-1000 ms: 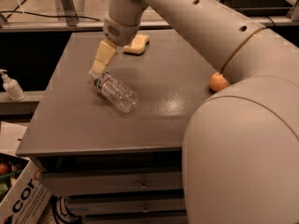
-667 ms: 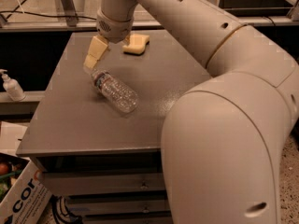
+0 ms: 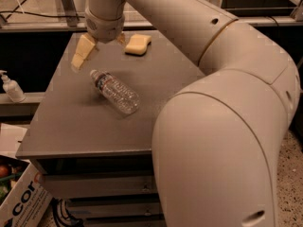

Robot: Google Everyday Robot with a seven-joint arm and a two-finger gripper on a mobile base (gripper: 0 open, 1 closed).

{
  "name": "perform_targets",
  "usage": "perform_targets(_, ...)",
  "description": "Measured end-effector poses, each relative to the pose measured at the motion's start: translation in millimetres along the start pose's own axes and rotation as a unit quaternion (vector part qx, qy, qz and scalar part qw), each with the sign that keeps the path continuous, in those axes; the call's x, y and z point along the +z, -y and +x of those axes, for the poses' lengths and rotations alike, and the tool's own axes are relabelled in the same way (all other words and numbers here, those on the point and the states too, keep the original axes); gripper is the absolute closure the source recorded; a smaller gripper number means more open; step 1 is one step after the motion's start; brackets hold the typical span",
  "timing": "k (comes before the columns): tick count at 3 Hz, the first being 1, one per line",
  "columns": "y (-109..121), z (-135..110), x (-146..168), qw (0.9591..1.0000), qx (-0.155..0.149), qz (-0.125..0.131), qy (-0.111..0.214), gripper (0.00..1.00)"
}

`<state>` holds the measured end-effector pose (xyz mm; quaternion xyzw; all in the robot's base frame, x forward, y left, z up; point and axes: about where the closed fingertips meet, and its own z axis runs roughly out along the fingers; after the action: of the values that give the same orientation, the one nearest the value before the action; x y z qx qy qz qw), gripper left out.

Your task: Place water bottle upright

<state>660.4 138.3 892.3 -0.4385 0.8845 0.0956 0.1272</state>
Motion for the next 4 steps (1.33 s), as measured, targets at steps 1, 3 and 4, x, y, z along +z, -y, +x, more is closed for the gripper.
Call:
perform_targets(1, -16.1, 1.4, 0.1, 0.9998, 0.014, 0.006, -0.013, 0.0)
perform_targets(3, -34.1, 22.4, 24.7, 0.9961, 0.012, 0.029, -0.082, 0.0)
perform_targets(4, -38.2, 31.2, 39.5, 0.9933, 0.013, 0.033, -0.11, 0.0)
